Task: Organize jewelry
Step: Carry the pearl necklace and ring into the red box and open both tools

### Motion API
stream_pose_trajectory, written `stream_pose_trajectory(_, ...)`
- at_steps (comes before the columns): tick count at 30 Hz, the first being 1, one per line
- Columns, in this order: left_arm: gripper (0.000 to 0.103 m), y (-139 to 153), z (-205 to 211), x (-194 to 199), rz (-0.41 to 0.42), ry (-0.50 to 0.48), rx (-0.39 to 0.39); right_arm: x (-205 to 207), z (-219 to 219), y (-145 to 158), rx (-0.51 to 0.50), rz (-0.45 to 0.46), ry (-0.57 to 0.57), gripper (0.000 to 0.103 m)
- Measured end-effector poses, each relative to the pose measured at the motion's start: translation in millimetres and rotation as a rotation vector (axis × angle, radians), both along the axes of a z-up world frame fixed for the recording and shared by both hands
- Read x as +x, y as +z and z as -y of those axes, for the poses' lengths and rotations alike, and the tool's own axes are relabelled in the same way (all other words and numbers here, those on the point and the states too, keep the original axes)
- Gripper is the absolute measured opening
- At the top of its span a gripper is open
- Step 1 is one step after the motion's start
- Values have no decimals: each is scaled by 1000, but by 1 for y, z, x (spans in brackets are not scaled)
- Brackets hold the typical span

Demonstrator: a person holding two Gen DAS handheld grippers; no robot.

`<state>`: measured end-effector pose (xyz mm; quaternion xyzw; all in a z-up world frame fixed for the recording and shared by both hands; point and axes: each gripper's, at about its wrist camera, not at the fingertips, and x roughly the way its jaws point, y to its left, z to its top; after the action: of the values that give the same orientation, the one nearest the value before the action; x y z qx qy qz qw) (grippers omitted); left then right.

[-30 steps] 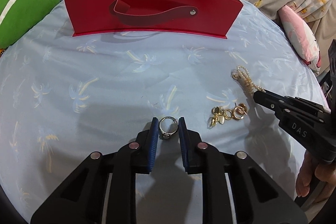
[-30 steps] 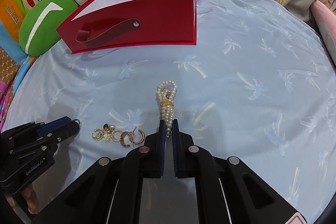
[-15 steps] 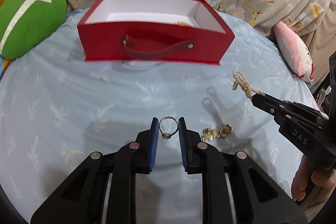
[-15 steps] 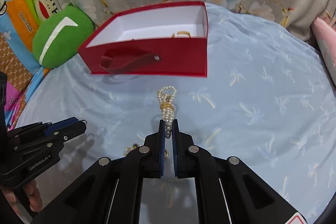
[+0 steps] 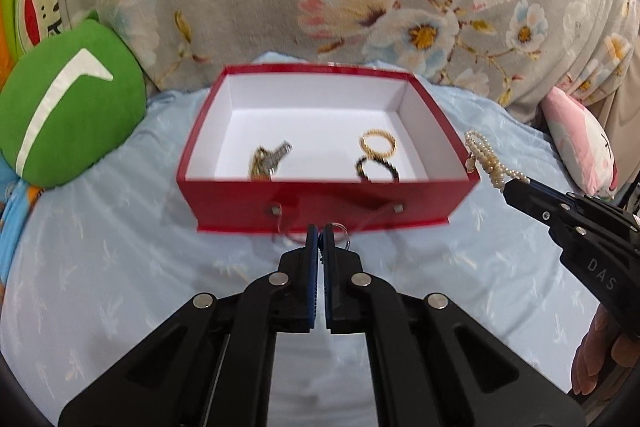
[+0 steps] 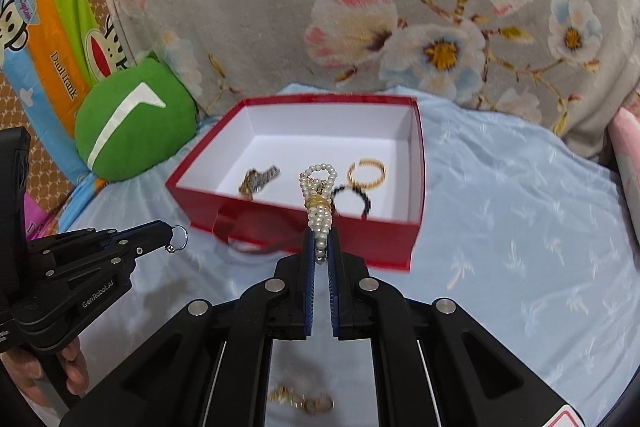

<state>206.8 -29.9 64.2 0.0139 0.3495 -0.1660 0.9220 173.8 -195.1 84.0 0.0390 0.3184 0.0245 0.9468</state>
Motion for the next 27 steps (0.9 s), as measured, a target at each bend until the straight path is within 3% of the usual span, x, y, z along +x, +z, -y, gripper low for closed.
stream_pose_trajectory(6,1,30,1,45,85,27,8,48,3,15,-4,29,2,6)
stream_pose_trajectory(12,1,43,6,98,108,40,-8,106,8,14,15,10,7,6)
stream_pose_trajectory(19,1,33,20,151,102,55,18,162,3,-8,6,-45,10,6)
stream_pose_trajectory(27,1,9,28,190,70,85,48,198,-5,-27,-11,-83,22,6)
